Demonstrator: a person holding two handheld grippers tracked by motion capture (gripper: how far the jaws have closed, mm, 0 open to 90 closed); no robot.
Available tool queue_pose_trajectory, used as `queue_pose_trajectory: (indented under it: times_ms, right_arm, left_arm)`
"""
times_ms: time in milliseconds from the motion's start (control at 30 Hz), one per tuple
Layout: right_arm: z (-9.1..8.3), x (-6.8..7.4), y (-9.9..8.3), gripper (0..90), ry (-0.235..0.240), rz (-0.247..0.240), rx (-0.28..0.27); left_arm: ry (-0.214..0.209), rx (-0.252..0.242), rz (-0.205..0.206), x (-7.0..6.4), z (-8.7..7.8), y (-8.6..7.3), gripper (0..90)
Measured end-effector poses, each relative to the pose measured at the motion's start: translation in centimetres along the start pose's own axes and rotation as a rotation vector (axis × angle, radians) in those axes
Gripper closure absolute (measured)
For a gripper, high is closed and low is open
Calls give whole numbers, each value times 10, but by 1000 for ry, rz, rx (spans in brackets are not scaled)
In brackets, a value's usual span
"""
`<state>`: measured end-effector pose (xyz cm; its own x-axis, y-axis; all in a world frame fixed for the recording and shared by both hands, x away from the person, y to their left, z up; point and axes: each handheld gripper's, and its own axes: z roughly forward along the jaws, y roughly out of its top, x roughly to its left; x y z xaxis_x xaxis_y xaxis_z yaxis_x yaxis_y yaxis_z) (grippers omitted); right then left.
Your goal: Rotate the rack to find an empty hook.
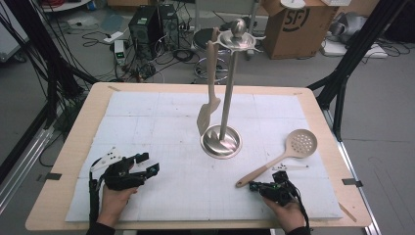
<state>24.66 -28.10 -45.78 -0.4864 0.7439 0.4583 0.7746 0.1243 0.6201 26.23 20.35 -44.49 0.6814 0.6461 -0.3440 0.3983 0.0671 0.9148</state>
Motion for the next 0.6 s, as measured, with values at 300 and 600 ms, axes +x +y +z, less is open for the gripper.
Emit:
queue_pose_trajectory:
  times_ms: [300,600]
  right_arm:
    - [17,-1,19,900,9,-15,16]
    - [30,-3,30,900,17,0,0]
  left_arm:
    - [3,1,4,0,-1,0,298]
    - [1,2,3,0,0,0,298]
